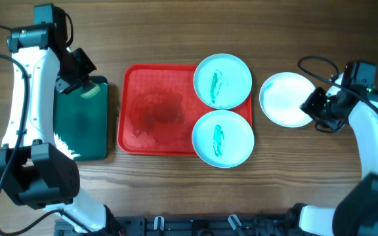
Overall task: Clean dirty plates on tray and stack at the side
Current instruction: 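Place the white plate on the table right of the red tray, then grasp the lower blue plate rim with the right gripper, drag it center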
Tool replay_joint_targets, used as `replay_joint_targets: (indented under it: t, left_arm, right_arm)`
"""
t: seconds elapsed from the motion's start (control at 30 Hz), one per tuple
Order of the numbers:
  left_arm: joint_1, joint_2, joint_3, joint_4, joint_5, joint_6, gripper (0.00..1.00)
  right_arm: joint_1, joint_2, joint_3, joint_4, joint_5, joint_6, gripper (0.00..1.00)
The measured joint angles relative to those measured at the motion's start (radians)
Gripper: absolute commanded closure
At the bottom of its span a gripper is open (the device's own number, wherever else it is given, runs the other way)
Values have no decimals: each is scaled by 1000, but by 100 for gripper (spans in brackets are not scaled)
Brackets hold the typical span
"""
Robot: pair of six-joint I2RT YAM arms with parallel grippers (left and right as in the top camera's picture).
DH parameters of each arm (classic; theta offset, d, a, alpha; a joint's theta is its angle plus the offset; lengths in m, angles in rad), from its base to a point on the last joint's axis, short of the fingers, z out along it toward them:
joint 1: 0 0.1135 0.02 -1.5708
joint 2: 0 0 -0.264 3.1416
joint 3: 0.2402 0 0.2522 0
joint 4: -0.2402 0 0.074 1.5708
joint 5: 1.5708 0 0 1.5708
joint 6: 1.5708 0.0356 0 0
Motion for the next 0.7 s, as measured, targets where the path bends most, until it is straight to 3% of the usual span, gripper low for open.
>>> replay_joint_targets:
  t: [0.1, 0.23, 0.57, 0.7]
  left_arm:
    - [0, 0, 0, 0, 3, 0, 96]
    - [0, 0, 0, 0, 5, 0, 96]
    - [0, 0, 0, 0, 7, 0, 96]
    - [0, 0, 0, 0, 7, 0, 96]
  right_arm:
    - [104, -55, 18, -140, -72, -41, 57]
    - [227, -42, -40, -164, -85, -77, 57]
    - [372, -24, -249, 100, -84, -68, 62]
    - [378, -8, -320, 155, -81, -56, 76]
